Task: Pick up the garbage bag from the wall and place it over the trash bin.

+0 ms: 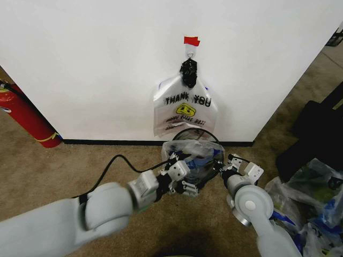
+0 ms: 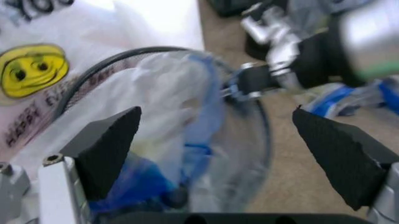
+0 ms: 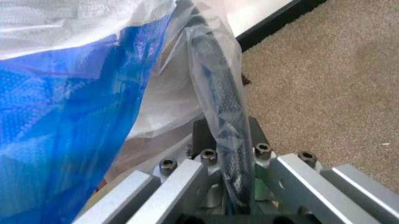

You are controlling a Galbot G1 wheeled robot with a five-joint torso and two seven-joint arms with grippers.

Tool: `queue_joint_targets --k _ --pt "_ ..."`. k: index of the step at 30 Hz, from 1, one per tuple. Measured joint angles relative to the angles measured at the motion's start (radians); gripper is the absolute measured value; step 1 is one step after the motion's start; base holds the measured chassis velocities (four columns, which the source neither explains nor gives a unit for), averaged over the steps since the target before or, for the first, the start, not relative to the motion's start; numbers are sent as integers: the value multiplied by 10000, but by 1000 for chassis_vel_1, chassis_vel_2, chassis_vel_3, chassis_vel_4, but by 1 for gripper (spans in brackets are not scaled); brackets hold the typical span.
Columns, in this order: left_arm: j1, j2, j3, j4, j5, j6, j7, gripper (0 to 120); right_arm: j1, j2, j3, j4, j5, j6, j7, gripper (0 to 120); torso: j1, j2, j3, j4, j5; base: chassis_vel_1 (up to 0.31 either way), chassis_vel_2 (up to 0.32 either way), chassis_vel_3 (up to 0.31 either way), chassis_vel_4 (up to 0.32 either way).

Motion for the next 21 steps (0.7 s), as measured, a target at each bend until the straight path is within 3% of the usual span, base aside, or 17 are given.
queue_joint_targets --k 6,12,21 --pt "-648 -404 460 270 -769 -3 56 87 0 -11 0 -55 -56 17 -55 0 0 0 -1 1 1 0 0 0 0" --pt "-1041 -794 1061 489 -933 -57 105 63 50 -9 1 -60 -51 29 -57 0 0 0 -1 2 0 0 0 0 0" --pt "-1409 -1293 1644 1435 -254 360 -287 61 -37 -5 10 -24 -72 58 -98 0 0 0 -1 0 0 0 0 0 0"
